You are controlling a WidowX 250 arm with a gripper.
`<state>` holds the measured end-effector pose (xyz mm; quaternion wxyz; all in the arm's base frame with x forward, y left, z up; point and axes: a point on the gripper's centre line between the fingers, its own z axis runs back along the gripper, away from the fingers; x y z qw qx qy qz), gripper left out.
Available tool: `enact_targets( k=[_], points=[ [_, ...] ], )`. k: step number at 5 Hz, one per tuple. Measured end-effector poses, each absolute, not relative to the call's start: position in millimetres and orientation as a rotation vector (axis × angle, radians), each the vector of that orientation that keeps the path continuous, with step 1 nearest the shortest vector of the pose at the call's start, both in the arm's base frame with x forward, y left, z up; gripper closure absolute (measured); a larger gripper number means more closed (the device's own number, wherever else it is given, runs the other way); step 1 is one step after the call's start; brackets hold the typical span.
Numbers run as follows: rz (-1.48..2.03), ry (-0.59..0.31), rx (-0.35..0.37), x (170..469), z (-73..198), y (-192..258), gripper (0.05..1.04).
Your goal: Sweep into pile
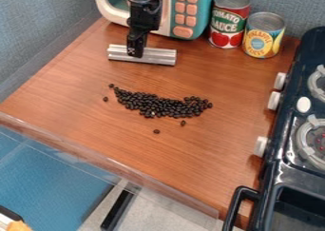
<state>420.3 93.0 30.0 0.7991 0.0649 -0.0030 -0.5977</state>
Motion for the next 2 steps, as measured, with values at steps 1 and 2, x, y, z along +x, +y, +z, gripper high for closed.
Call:
enact_targets(
  k=[1, 2],
  points=[
    [-1.269, -0.024, 0.08, 417, 32, 94, 0.754],
    [-1.223, -0.124, 0.086, 418, 70, 98, 0.754]
  ],
)
